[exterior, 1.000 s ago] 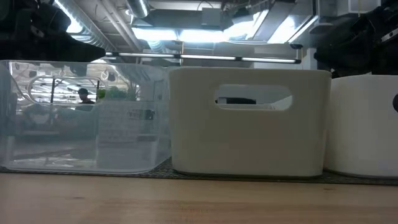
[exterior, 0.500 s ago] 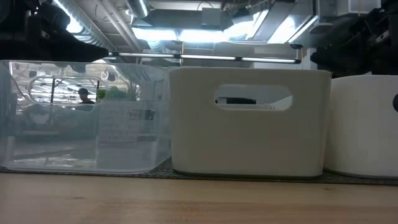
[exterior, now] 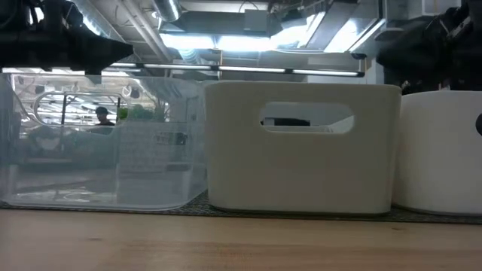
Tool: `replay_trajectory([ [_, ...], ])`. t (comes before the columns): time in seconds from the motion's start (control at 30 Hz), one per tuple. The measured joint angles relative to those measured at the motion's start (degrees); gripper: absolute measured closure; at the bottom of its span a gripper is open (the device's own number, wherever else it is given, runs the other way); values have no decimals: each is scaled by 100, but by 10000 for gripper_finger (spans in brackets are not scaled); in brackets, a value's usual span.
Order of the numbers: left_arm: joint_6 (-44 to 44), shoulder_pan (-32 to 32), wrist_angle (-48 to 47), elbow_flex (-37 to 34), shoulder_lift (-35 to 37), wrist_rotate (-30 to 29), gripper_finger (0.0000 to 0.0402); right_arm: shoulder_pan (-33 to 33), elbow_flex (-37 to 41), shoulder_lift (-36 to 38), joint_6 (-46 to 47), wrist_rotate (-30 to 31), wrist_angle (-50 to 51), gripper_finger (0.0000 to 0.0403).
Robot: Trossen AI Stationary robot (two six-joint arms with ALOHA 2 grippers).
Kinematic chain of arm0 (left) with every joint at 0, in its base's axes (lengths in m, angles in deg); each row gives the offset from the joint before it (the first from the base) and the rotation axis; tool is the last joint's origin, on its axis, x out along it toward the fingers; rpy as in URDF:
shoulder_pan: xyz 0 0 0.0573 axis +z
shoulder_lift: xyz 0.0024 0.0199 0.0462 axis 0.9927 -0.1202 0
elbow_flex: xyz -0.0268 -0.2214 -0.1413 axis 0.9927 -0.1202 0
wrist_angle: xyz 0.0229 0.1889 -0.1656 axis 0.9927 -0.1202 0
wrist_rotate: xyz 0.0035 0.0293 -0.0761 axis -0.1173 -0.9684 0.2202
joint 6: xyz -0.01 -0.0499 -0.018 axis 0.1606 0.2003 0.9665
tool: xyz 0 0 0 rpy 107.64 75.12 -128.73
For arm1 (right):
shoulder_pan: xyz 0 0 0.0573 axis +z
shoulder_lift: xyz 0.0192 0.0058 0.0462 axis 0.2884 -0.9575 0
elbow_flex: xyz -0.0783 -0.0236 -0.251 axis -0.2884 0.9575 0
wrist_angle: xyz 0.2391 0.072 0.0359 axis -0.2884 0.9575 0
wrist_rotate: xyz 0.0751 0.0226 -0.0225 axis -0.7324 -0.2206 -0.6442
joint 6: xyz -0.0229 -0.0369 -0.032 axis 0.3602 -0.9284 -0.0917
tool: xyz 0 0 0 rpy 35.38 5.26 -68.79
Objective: Pick and place Granola Bars by type
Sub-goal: Put the red granola bar into the white bin
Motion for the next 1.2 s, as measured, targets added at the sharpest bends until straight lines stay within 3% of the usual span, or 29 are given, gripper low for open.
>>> replay_trajectory([
  [0.17, 406, 0, -31, 0, 0, -32, 392, 0, -4, 2, -85, -44, -559, 357],
  [0.37, 534, -1, -40, 0, 0, -53, 390, 0, -571, -196, -221, -216, -159, 357],
  [0.5, 537, -2, -38, 0, 0, -216, 391, 1, -1630, -750, -487, -128, 1058, 357],
  [0.63, 537, -4, -38, 0, 0, -345, 389, 0, -3110, -1812, -677, 297, 2926, 357],
  [0.73, 536, -4, -38, 0, 0, -452, 390, 0, -4145, -2649, -1073, 296, 3671, 357],
  [0.97, 531, -4, -38, 0, 0, -482, 393, 0, -5748, -3896, -1814, 333, 3881, 357],
  [1.2, 534, -4, -38, 0, 0, -471, 391, -7, -6040, -4457, -1291, 1706, 3964, 356],
])
